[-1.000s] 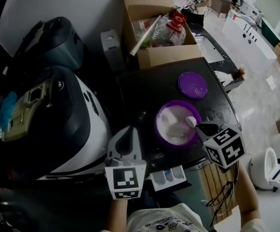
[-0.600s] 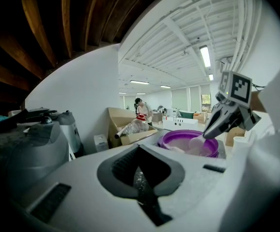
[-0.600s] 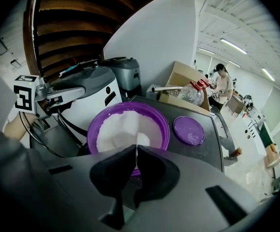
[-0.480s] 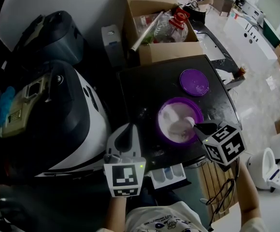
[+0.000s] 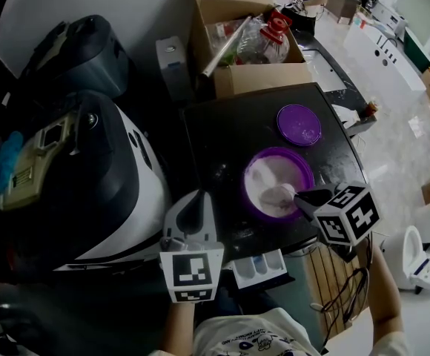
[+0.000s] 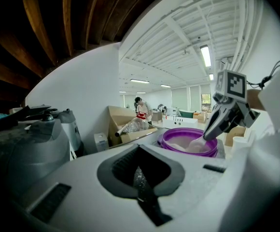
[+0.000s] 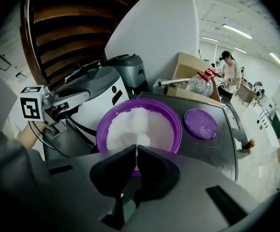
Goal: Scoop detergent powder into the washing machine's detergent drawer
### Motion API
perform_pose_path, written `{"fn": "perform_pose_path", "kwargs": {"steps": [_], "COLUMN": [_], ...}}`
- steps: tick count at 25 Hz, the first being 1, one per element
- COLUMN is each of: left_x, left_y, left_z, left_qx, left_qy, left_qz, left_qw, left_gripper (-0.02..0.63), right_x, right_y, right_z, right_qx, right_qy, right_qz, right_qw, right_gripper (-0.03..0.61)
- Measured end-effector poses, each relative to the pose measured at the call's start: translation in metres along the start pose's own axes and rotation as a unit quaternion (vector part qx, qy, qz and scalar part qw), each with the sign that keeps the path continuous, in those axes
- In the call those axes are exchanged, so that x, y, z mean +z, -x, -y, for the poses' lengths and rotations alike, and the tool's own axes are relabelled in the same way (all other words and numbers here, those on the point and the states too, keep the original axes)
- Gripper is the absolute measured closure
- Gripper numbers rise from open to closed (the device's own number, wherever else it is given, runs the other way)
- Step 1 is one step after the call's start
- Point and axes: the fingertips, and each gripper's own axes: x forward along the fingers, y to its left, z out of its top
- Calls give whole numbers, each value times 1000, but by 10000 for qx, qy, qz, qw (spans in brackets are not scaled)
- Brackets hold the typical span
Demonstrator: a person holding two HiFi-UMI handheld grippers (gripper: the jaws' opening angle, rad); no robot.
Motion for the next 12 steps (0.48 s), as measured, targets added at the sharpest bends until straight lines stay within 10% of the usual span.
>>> {"fn": "perform_pose_path", "kwargs": {"steps": [12], "left_x": [0], "left_y": [5], "left_z": [-3], "left_qx": [15], "left_qy": [23], "left_qz": [19], "left_qw": [10000], "left_gripper": [612], "right_x": [7], "right_y": [-3], "right_z": [-11], "right_qx": [865], "right_qy": [-983], "right_qz": [244], "right_qw": [9911], "right_gripper": [557]}}
